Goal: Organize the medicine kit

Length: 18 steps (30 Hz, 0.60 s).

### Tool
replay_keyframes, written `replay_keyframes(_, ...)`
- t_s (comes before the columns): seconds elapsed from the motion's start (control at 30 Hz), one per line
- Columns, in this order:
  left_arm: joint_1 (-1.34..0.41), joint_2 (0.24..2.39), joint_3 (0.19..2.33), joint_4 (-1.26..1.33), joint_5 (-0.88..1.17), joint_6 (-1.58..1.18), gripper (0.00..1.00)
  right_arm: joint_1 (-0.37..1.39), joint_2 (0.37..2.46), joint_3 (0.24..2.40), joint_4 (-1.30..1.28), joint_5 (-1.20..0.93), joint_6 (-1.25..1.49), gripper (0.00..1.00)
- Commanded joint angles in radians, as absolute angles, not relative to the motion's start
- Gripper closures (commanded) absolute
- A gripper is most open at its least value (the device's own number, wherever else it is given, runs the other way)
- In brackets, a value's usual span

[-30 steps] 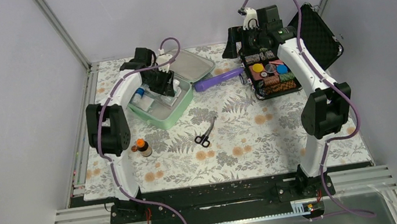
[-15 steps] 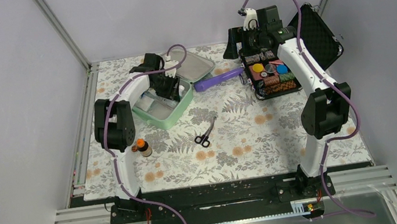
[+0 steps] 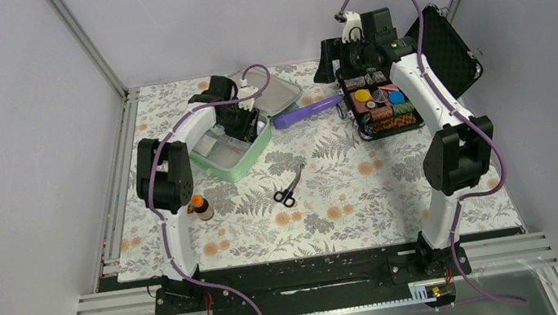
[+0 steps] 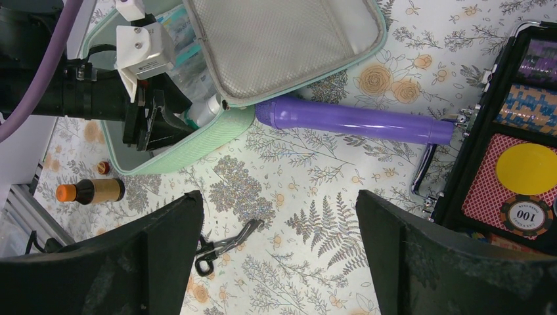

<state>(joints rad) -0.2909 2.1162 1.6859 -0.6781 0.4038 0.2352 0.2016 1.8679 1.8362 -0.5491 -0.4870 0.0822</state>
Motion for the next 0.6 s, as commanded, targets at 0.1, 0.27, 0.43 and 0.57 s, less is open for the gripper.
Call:
replay_keyframes(0.1,-0.289,2.133,1.727,-0.671,0.461,0.261,0.57,0.201,1.845,1.861,-0.557,-0.482,0.069,0.07)
replay_keyframes(0.27,-0.276,2.147,1.747,-0.686,0.492,0.257,0.50,0.201,1.847,1.861,-0.562,-0.477,0.064,0.07)
replay_keyframes(0.43,-0.263,2.154,1.756,-0.686,0.497,0.240,0.46,0.200,1.848,1.858,-0.562,-0.474,0.061,0.07)
replay_keyframes(0.57,-0.254,2.136,1.753,-0.666,0.521,0.241,0.42,0.200,1.856,1.861,-0.562,-0.475,0.064,0.07)
